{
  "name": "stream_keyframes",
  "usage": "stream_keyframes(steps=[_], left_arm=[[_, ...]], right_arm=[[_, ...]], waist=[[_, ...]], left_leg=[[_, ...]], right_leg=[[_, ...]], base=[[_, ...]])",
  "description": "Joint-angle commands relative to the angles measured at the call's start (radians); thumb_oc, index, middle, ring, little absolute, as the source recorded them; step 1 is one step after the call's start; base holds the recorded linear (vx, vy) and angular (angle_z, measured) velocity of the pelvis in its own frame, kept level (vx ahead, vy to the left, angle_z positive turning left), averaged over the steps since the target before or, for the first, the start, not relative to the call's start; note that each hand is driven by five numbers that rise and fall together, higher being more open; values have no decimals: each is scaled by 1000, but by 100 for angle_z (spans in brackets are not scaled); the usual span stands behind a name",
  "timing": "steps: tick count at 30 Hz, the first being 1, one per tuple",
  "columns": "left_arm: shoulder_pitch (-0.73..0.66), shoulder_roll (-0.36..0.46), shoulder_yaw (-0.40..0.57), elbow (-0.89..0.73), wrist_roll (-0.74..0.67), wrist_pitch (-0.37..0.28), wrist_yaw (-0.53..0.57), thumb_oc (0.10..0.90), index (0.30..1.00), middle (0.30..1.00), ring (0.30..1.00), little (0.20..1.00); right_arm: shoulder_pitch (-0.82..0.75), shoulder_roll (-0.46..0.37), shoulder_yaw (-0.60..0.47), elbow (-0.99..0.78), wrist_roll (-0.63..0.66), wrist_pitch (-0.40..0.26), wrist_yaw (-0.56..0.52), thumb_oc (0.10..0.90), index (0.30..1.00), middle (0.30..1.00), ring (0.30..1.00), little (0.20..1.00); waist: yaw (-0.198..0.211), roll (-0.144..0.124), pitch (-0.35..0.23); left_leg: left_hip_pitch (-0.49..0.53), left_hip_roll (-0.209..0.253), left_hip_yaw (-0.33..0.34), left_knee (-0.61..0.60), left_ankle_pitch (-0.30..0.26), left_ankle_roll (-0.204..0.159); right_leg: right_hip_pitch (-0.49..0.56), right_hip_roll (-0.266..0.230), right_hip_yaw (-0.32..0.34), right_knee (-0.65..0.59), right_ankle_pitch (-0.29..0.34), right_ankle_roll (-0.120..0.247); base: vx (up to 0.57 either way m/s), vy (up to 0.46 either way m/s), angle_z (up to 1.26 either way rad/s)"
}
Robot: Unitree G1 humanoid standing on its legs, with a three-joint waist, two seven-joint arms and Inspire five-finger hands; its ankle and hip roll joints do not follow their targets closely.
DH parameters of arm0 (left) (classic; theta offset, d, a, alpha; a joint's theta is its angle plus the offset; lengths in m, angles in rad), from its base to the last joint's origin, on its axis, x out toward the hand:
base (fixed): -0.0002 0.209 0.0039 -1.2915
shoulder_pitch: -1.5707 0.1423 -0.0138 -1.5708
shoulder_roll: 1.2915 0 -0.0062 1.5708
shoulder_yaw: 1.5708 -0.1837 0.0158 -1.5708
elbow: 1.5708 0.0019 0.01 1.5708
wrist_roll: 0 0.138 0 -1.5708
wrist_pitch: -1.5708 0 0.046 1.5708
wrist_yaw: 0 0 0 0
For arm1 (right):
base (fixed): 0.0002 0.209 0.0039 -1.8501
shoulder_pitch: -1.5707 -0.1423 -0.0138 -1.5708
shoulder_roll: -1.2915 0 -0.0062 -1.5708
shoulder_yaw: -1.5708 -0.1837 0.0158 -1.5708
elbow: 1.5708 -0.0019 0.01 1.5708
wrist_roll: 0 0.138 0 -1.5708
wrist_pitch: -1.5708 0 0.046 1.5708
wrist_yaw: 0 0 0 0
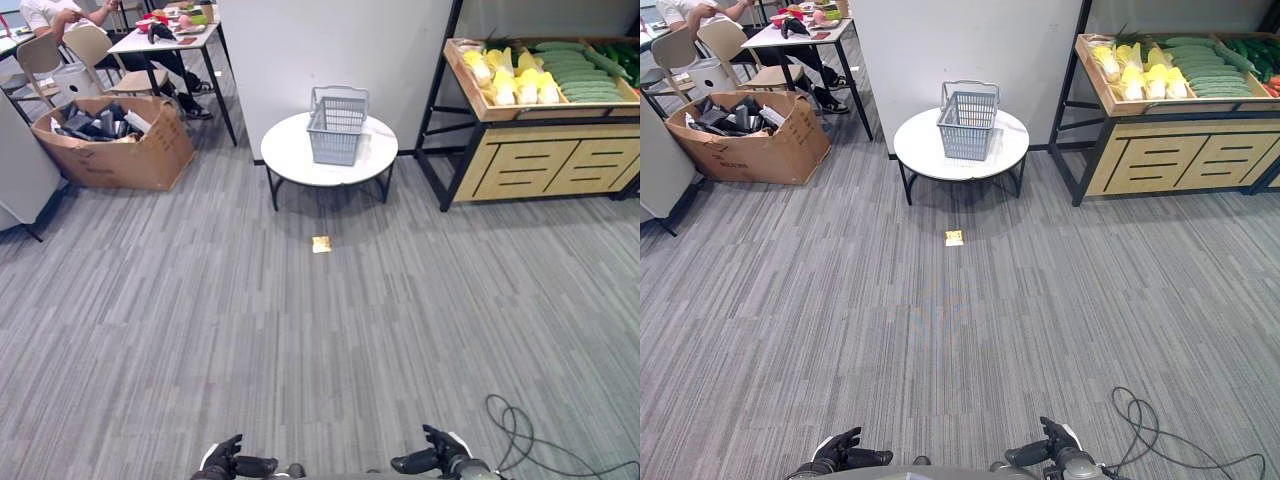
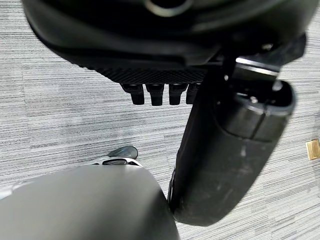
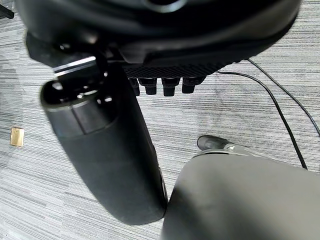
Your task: Get the vegetables into the basket
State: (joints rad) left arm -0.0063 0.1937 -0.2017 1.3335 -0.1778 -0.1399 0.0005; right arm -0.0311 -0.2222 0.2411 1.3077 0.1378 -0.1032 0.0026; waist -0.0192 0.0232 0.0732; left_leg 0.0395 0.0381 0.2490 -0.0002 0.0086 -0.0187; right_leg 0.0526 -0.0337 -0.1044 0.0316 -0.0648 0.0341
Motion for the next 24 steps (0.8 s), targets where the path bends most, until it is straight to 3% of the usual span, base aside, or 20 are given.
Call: stream_keyframes(steps=[1, 24], left_arm=[[4, -33, 6, 56, 16, 8, 6, 900, 1000, 1000, 1000, 1000], [-17, -29, 26, 72, -13, 13, 29, 900, 1000, 1000, 1000, 1000]], right_arm=[[-12, -11, 45, 63, -6, 5, 2, 900, 1000, 1000, 1000, 1000], [-19, -5, 52, 47, 25, 1, -6, 900, 1000, 1000, 1000, 1000]], waist=[[-8, -37, 19], [-13, -42, 38]], left_leg=[[82, 74, -76, -87, 52, -80], [80, 100, -82, -87, 71, -93]], right_leg=[[17, -57, 10, -114, 150, 85], [4, -29, 13, -90, 125, 67]], base=[[0, 0, 0], [6, -16, 0]])
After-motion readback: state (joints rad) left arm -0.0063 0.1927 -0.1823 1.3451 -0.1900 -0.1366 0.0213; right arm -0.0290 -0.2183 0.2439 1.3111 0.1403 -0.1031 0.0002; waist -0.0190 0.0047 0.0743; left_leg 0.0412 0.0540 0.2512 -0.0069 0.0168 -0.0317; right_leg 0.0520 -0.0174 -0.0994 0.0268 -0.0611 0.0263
